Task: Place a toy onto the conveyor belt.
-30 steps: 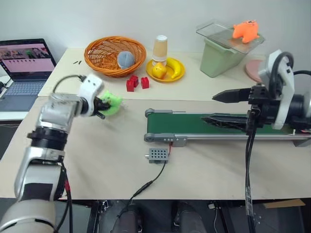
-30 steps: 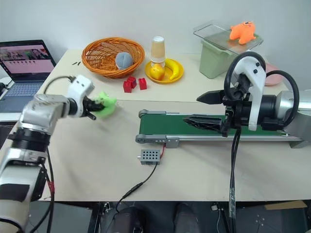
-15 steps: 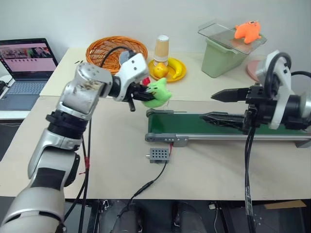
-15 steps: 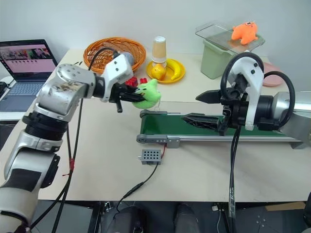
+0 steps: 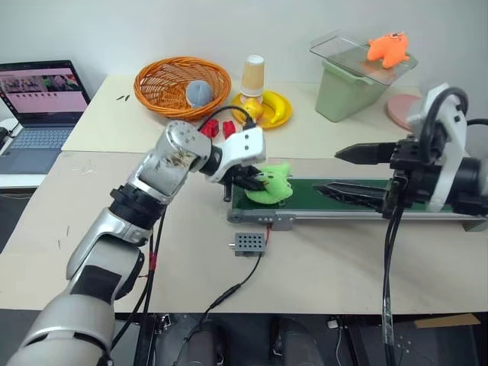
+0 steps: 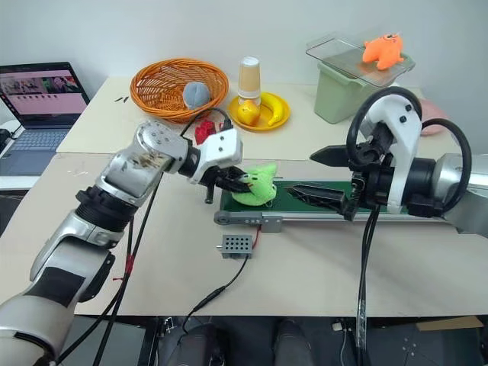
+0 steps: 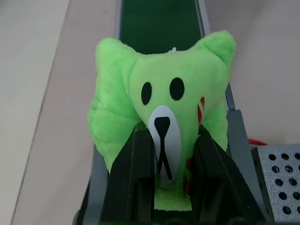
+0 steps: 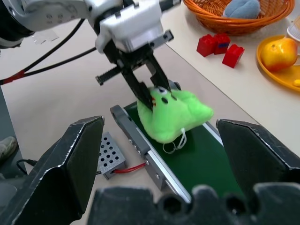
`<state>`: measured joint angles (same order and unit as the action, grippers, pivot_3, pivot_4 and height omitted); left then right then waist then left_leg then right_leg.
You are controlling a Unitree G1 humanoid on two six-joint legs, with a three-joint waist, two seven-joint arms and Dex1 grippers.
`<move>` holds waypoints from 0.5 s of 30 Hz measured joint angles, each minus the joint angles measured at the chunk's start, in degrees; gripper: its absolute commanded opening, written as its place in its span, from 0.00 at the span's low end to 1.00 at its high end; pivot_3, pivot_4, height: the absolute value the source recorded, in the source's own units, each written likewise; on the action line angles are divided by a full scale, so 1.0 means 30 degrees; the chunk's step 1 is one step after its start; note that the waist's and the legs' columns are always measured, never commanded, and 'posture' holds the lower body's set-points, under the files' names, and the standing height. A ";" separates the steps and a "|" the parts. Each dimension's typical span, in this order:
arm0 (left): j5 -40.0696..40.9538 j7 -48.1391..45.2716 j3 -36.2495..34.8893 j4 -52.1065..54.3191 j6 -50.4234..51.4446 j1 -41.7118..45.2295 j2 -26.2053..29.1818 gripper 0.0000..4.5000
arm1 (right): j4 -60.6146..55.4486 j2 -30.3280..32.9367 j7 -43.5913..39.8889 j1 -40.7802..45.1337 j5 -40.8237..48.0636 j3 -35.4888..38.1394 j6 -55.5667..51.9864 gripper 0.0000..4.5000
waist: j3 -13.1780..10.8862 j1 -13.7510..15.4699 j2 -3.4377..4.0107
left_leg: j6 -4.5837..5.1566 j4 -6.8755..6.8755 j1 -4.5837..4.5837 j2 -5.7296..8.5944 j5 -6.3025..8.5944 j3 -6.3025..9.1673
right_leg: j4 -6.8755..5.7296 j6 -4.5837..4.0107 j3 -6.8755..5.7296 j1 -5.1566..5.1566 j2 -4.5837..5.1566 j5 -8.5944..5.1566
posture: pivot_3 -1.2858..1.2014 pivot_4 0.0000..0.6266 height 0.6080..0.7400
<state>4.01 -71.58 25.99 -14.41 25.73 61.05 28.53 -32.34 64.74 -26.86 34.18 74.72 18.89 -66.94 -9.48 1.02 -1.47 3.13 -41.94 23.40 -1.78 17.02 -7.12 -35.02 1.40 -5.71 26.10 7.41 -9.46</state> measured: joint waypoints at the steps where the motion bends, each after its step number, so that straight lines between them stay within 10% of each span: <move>1: -0.0120 -0.0004 0.0001 -0.0013 -0.0225 -0.0077 0.0001 0.20 | -0.0014 0.0156 0.0132 -0.0124 0.0188 0.0100 0.0000 1.00 | 0.0000 -0.0003 0.0000 | 0.0004 0.0001 0.0002 -0.0005 0.0002 0.0001 | 0.0001 0.0000 0.0000 0.0000 0.0000 0.0000 | 0.52 0.24 0.96; 12: -0.0101 -0.0130 -0.0154 0.0339 0.0387 -0.0243 -0.0555 0.98 | -0.0089 0.0491 0.0897 -0.0455 0.1033 0.0223 0.0020 1.00 | 0.0000 -0.0058 0.0000 | 0.0023 -0.0013 -0.0003 -0.0009 0.0013 0.0000 | 0.0005 0.0001 0.0024 0.0000 0.0003 0.0000 | 0.52 0.24 0.96; 15: -0.0084 0.0262 -0.0483 0.0359 0.0696 -0.0220 -0.0769 0.99 | -0.0087 0.0531 0.0905 -0.0456 0.1026 0.0222 0.0065 1.00 | 0.0000 -0.0058 -0.0001 | 0.0023 -0.0013 -0.0003 -0.0009 0.0013 0.0001 | 0.0008 0.0001 0.0024 0.0000 0.0003 0.0000 | 0.52 0.24 0.96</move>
<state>3.76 -70.79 24.54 -13.33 27.81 60.39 26.23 -32.60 66.34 -24.15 32.82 77.80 19.56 -66.75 -9.48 0.84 -1.48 3.20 -41.98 23.39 -1.81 17.06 -7.12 -35.00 1.40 -5.64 26.10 7.42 -9.46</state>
